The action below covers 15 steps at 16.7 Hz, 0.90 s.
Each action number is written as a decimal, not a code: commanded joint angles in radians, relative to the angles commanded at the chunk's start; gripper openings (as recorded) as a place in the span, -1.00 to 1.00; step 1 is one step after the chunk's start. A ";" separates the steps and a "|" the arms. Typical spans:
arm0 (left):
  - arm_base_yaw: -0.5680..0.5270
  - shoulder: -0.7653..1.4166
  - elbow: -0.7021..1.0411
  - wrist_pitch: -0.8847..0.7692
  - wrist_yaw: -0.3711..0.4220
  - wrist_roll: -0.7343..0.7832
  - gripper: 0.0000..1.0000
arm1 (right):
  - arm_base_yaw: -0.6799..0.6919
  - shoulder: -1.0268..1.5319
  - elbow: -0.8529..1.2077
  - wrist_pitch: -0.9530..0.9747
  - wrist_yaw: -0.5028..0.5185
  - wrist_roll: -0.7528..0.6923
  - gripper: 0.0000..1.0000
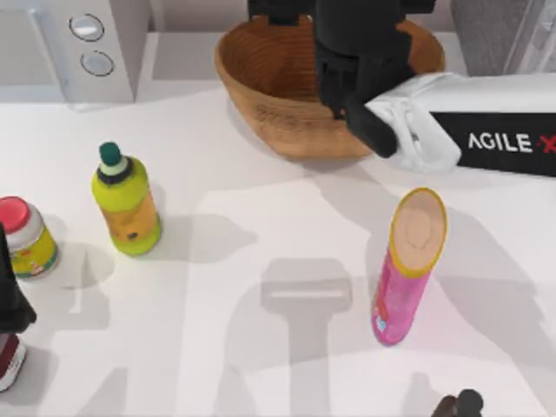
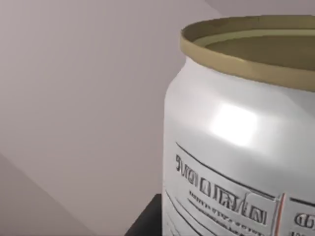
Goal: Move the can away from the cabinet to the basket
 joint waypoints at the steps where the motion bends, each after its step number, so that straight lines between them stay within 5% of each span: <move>1: 0.000 0.000 0.000 0.000 0.000 0.000 1.00 | -0.005 0.011 0.011 0.000 -0.006 -0.001 -1.00; 4: 0.000 0.000 0.000 0.000 0.000 0.000 1.00 | -0.007 0.013 0.013 0.000 -0.007 -0.001 -1.00; 15: 0.000 0.000 0.000 0.000 0.000 0.000 1.00 | -0.007 0.013 0.013 0.000 -0.007 -0.001 0.66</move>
